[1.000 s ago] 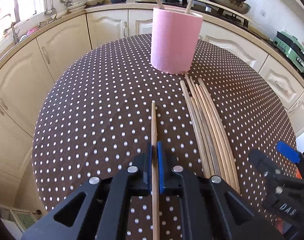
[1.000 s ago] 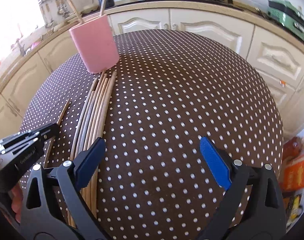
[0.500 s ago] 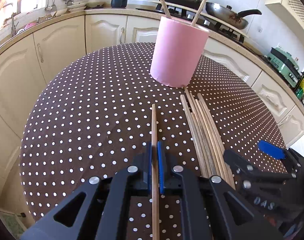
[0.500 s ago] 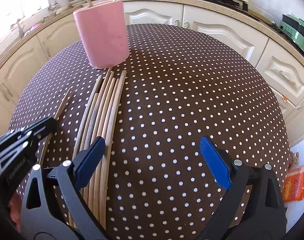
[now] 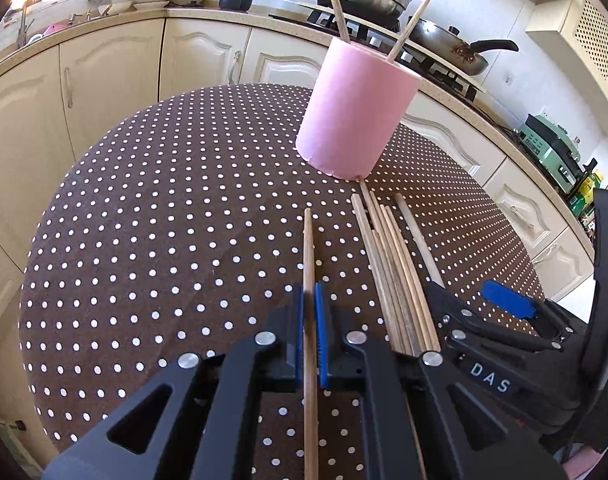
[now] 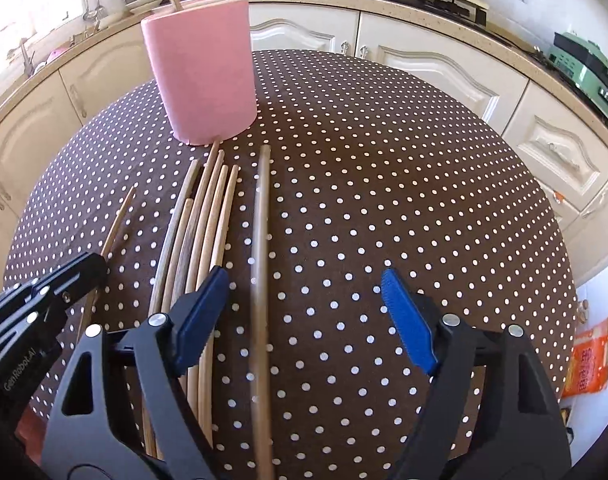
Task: Organize utensils
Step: 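Lift both held chopsticks upright and move them toward the pink cup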
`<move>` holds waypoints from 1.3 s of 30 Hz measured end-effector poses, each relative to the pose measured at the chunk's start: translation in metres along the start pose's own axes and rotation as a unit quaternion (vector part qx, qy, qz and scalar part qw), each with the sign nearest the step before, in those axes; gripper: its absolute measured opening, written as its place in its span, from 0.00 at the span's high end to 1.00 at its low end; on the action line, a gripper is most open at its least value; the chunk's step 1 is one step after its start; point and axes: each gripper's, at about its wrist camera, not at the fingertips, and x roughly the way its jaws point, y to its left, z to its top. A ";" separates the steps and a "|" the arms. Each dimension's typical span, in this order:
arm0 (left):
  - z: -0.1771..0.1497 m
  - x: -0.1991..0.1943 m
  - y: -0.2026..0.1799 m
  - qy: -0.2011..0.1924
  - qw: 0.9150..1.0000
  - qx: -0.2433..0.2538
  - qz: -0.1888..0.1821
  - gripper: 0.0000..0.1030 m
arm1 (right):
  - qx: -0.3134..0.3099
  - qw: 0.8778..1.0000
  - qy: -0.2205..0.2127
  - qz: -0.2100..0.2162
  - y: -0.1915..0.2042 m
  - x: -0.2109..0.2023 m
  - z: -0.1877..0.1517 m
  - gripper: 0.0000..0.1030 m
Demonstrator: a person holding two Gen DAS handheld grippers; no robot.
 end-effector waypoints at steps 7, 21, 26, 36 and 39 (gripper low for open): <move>0.001 0.000 0.002 0.001 1.000 0.000 -0.001 0.94 | -0.023 0.999 -0.026 0.022 0.004 -0.003 -0.001 0.74; 0.001 0.003 -0.004 0.001 1.000 0.013 0.017 0.94 | 0.086 0.992 -0.031 0.089 -0.044 -0.010 -0.013 0.94; 0.002 0.004 -0.008 -0.001 1.000 0.003 0.022 0.94 | 0.107 0.987 -0.048 0.110 -0.059 -0.019 -0.018 0.94; 0.002 0.004 -0.013 -0.004 0.998 -0.004 0.059 0.94 | 0.121 0.979 -0.092 0.139 -0.083 -0.043 -0.019 0.94; 0.004 0.001 -0.018 -0.011 0.998 0.000 0.066 0.94 | 0.118 0.975 -0.122 0.143 -0.089 -0.057 -0.020 0.94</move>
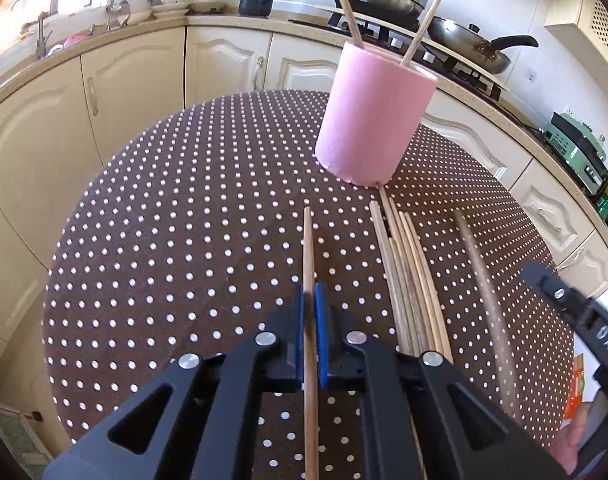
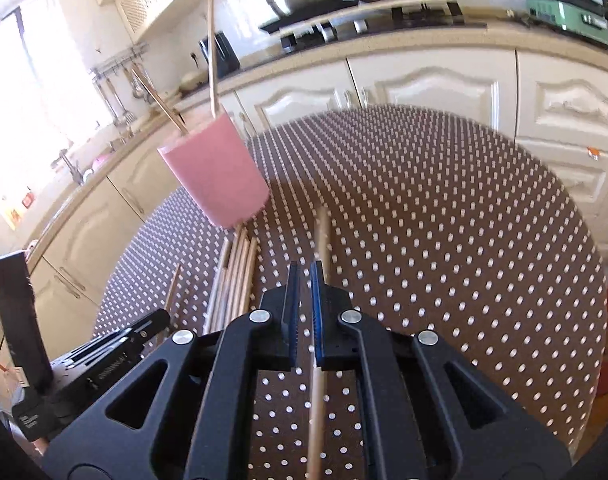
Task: Organize utensils
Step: 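Lift both held chopsticks upright and move them toward the pink cup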
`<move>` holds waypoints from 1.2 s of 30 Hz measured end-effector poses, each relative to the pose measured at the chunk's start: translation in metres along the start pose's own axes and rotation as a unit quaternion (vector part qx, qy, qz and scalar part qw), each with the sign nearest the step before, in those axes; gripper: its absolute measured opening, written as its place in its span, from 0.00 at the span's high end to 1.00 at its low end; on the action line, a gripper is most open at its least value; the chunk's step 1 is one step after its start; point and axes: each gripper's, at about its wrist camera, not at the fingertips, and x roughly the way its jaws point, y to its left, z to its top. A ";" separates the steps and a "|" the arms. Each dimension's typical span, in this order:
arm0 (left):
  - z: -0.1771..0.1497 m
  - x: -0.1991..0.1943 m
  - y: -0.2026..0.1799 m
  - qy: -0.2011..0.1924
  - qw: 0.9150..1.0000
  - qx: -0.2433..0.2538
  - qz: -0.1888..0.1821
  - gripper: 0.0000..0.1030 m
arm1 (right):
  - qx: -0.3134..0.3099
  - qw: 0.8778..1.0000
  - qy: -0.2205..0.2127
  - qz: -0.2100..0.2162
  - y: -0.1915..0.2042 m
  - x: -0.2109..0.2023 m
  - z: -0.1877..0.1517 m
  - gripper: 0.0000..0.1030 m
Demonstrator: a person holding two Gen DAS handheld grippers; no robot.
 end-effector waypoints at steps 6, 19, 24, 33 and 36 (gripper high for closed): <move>0.008 -0.013 -0.003 -0.028 1.000 0.005 0.004 0.94 | -0.016 1.000 -0.026 -0.001 -0.001 -0.009 0.007 0.93; 0.008 -0.003 -0.002 -0.010 1.000 0.005 -0.004 0.94 | -0.050 0.991 0.049 -0.118 -0.025 0.026 0.011 0.30; 0.006 -0.001 -0.004 -0.008 1.000 0.010 -0.012 0.94 | -0.069 0.984 0.087 -0.142 -0.029 0.043 0.010 0.60; 0.007 0.003 -0.004 -0.006 0.999 0.007 -0.032 0.94 | -0.057 0.984 0.083 -0.150 -0.034 0.049 0.013 0.93; 0.008 -0.002 -0.004 -0.012 0.999 0.010 -0.032 0.94 | -0.018 0.990 0.081 -0.112 -0.040 0.045 0.015 0.94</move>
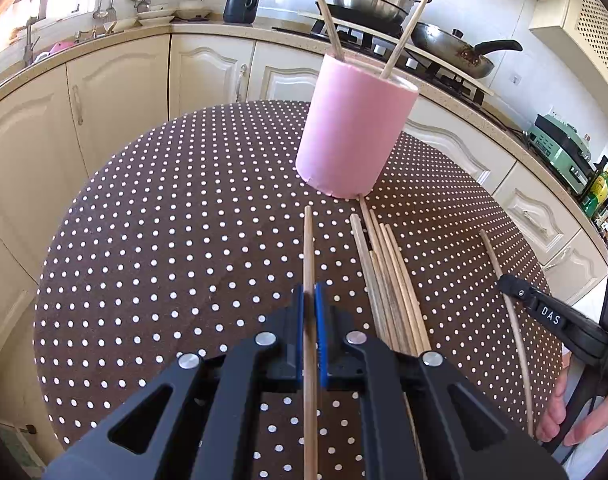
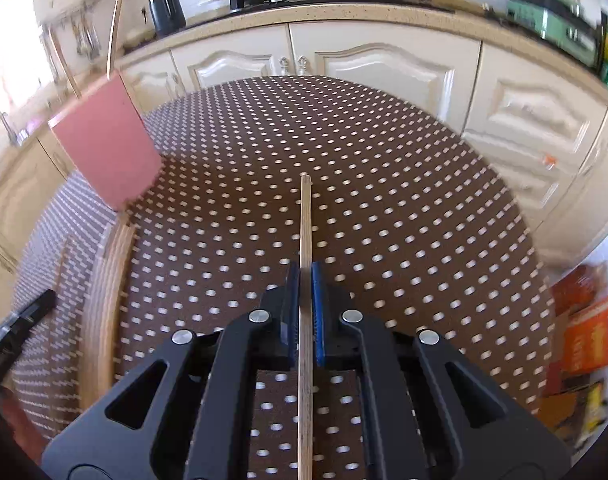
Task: Organize utensils
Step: 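Lift both held chopsticks upright and move them toward the pink cup, then lower both held chopsticks toward the pink cup opening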
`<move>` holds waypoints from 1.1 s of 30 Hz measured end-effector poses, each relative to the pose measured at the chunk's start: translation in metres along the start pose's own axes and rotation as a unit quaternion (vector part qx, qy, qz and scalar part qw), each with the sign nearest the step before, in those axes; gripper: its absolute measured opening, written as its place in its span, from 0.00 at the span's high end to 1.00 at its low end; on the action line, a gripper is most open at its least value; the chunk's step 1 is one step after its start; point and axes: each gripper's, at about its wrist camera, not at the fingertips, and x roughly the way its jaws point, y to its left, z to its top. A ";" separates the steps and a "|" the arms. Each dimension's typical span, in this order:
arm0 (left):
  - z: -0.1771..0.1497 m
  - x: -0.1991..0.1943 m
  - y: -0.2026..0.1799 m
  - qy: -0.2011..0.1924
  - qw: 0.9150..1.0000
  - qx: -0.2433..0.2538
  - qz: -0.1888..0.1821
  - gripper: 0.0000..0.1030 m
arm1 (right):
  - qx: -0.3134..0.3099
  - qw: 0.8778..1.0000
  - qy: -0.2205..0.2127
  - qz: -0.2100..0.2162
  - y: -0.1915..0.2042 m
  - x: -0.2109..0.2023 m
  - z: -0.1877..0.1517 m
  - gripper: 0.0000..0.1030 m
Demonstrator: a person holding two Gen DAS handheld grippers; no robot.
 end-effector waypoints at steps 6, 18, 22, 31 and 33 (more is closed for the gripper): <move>0.008 -0.014 -0.005 -0.020 1.000 0.004 0.007 0.94 | 0.007 0.998 -0.044 0.053 0.012 -0.018 0.005 0.94; 0.034 -0.048 -0.020 -0.081 0.997 0.003 0.000 0.94 | -0.010 0.984 -0.143 0.109 0.036 -0.074 0.040 0.94; 0.047 -0.064 -0.027 -0.111 0.994 0.007 -0.001 0.94 | -0.018 0.982 -0.157 0.100 0.043 -0.080 0.052 0.94; 0.076 -0.089 -0.041 -0.161 0.987 0.011 -0.004 0.94 | -0.031 0.972 -0.202 0.116 0.058 -0.105 0.072 0.94; 0.082 -0.093 -0.044 -0.174 0.985 0.017 0.007 0.94 | -0.036 0.969 -0.218 0.115 0.064 -0.112 0.078 0.94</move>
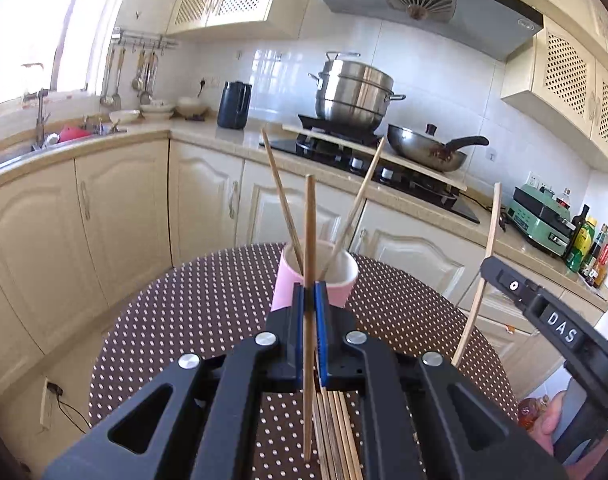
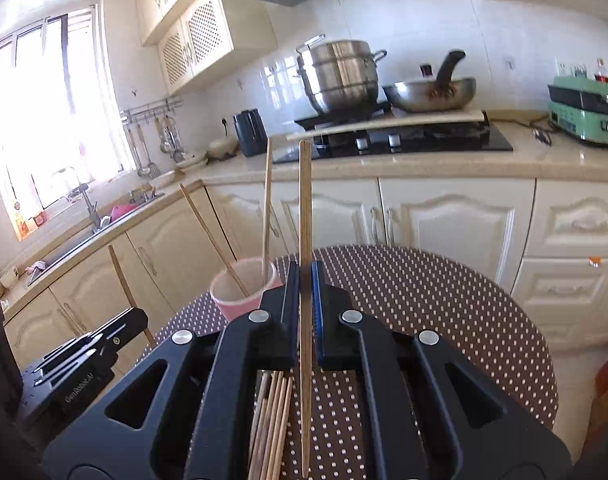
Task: Organize utensils
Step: 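Lower both held chopsticks toward the pink cup opening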
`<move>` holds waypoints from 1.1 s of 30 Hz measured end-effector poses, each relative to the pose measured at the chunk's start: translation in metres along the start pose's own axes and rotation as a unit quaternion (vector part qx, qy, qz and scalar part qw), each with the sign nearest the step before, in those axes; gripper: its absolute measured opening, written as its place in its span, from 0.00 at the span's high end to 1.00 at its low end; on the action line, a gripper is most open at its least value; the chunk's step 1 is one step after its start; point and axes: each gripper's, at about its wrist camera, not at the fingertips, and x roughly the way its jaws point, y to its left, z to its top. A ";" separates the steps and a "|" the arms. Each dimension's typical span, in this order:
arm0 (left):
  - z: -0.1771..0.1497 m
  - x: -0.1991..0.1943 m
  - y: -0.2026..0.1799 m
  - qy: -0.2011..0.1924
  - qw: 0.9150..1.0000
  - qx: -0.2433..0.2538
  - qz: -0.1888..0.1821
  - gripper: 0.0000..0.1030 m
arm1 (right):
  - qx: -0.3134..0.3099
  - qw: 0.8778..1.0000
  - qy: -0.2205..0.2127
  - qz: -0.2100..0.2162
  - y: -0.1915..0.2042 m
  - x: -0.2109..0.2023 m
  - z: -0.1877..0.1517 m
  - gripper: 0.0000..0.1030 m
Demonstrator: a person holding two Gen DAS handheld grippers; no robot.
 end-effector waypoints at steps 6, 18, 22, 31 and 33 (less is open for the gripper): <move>0.029 -0.003 -0.005 -0.039 0.999 0.019 0.020 0.94 | -0.002 0.999 -0.042 0.004 0.010 0.000 0.030 0.94; 0.101 -0.015 -0.013 -0.117 0.991 0.009 0.061 0.94 | 0.056 0.993 -0.107 -0.015 0.022 0.030 0.092 0.94; 0.117 -0.020 -0.014 -0.132 0.989 -0.002 0.063 0.94 | 0.085 0.991 -0.103 -0.017 0.019 0.048 0.100 0.94; 0.126 0.000 -0.014 -0.137 0.988 -0.022 0.067 0.94 | 0.105 0.989 -0.095 -0.045 0.024 0.084 0.092 0.93; 0.124 0.011 -0.013 -0.128 0.989 -0.026 0.065 0.94 | 0.101 0.990 -0.090 -0.046 0.026 0.091 0.089 0.93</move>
